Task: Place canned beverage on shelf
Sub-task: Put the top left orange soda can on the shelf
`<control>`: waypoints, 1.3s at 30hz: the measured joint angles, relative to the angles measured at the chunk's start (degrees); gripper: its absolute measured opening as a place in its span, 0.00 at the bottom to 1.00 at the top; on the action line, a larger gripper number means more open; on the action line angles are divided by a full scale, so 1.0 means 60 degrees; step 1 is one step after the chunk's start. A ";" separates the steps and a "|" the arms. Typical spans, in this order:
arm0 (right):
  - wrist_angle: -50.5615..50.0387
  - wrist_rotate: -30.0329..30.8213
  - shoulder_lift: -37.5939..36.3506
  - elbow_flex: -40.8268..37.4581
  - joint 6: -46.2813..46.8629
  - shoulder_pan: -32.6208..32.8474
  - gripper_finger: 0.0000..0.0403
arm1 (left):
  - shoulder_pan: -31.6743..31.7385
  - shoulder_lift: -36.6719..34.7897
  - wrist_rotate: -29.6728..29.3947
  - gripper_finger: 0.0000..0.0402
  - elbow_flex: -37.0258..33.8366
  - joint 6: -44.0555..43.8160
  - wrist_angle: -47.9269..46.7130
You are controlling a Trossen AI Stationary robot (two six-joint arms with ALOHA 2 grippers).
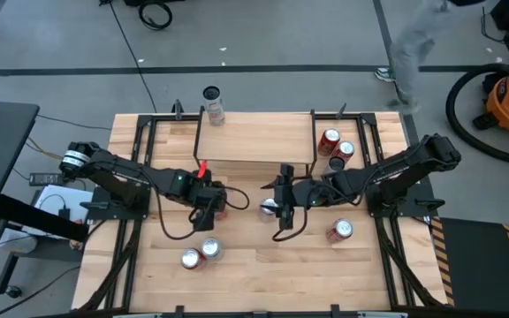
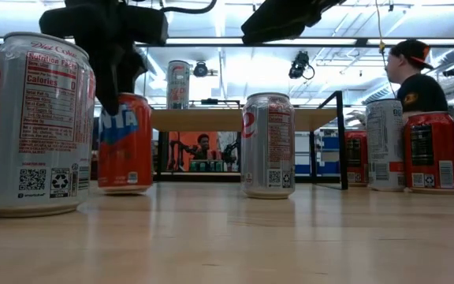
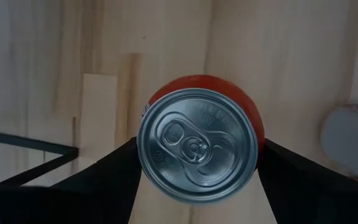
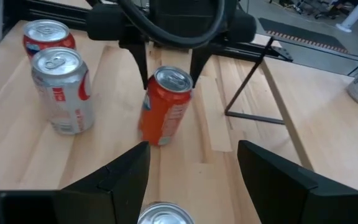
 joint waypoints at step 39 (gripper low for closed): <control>-0.2688 0.1674 -0.1863 -0.0749 0.1463 0.0210 0.63 | 0.3758 0.2925 0.0210 0.70 0.8887 0.3239 -0.4357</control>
